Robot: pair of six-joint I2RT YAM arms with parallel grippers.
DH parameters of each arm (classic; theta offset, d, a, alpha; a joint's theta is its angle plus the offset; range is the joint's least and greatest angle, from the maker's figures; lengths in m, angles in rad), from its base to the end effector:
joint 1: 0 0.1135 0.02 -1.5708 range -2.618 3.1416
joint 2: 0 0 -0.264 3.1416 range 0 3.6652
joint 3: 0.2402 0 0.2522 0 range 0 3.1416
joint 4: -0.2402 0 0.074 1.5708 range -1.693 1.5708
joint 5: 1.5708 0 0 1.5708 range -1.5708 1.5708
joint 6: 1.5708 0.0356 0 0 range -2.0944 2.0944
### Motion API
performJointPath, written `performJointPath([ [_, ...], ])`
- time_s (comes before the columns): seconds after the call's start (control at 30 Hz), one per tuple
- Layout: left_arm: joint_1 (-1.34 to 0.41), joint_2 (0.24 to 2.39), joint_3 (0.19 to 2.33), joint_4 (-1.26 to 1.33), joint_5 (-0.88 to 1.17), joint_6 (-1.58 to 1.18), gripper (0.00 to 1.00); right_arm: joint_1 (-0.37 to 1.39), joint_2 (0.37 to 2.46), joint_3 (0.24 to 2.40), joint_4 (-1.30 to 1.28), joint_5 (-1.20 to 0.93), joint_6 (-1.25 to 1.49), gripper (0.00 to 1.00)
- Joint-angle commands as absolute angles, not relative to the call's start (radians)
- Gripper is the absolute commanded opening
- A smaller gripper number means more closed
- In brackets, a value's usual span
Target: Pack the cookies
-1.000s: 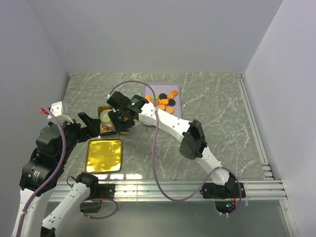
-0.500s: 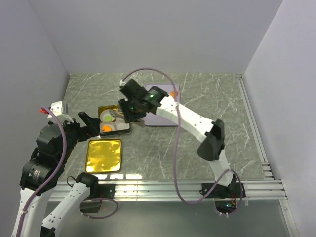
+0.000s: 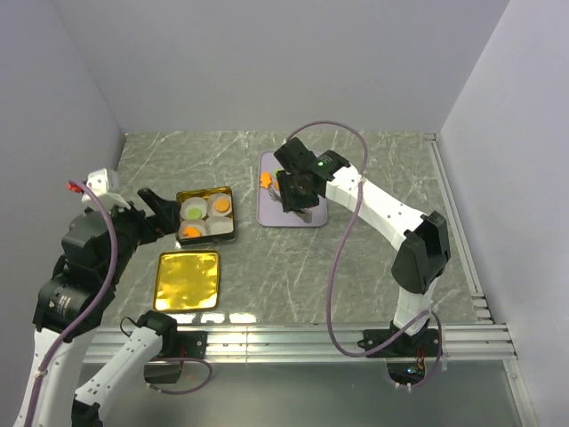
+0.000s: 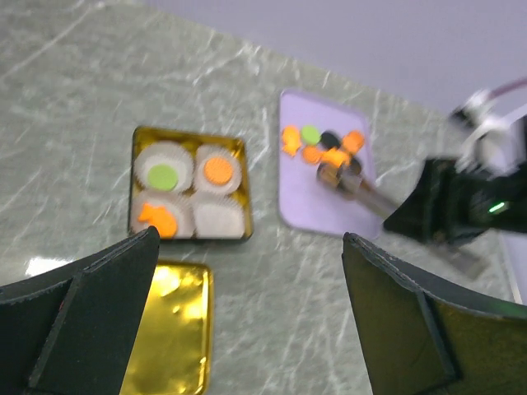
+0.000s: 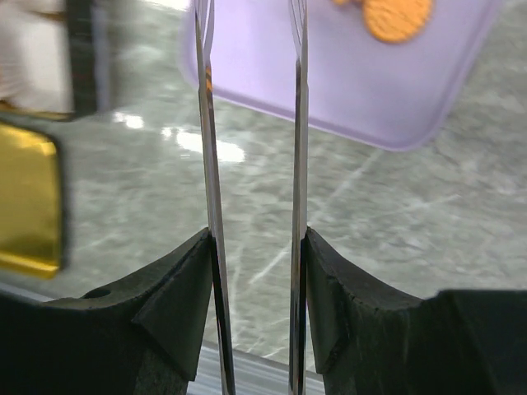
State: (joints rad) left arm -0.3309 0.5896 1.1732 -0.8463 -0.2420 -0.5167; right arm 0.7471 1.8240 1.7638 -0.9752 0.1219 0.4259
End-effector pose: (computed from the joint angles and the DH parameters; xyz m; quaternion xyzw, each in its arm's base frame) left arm 0.0754 -0.0169 0.4171 -0.1462 0.7776 -0.1610 0.5899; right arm 0.2891 0.2619 0.3202 -0.1380 0.9528 0.0972 0.2524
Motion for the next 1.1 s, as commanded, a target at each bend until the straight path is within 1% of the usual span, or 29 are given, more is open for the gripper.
performJointPath([
  [0.0, -0.334, 0.649, 1.308, -0.746, -0.248, -0.558, 0.99, 0.718, 1.778, 1.724, -0.942, 0.184, 0.44, 0.53],
  [0.13, -0.334, 0.734, 1.442, -0.669, -0.284, -0.59, 0.99, 0.7, 1.815, 1.735, -0.951, 0.209, 0.43, 0.53],
  [0.17, -0.334, 0.745, 1.492, -0.611, -0.276, -0.589, 0.99, 0.696, 1.824, 1.753, -0.959, 0.215, 0.426, 0.53],
  [0.3, -0.334, 0.798, 1.586, -0.462, -0.227, -0.578, 0.99, 0.692, 1.894, 1.824, -1.002, 0.255, 0.42, 0.53],
  [0.37, -0.334, 0.824, 1.636, -0.43, -0.219, -0.592, 0.99, 0.692, 1.913, 1.854, -1.023, 0.27, 0.417, 0.53],
  [0.5, -0.334, 0.857, 1.706, -0.359, -0.207, -0.62, 0.99, 0.692, 1.945, 1.861, -1.035, 0.275, 0.419, 0.53],
  [0.63, -0.334, 0.896, 1.755, -0.208, -0.201, -0.664, 0.99, 0.692, 1.954, 1.841, -1.042, 0.285, 0.422, 0.53],
  [0.77, -0.334, 0.926, 1.805, -0.121, -0.201, -0.69, 0.99, 0.69, 1.954, 1.827, -1.031, 0.273, 0.422, 0.53],
  [0.93, -0.334, 0.956, 1.848, -0.074, -0.225, -0.715, 0.99, 0.693, 1.991, 1.874, -1.045, 0.255, 0.426, 0.53],
  [1.07, -0.334, 0.992, 1.925, -0.034, -0.245, -0.721, 0.99, 0.703, 2.006, 1.917, -1.06, 0.249, 0.431, 0.53],
])
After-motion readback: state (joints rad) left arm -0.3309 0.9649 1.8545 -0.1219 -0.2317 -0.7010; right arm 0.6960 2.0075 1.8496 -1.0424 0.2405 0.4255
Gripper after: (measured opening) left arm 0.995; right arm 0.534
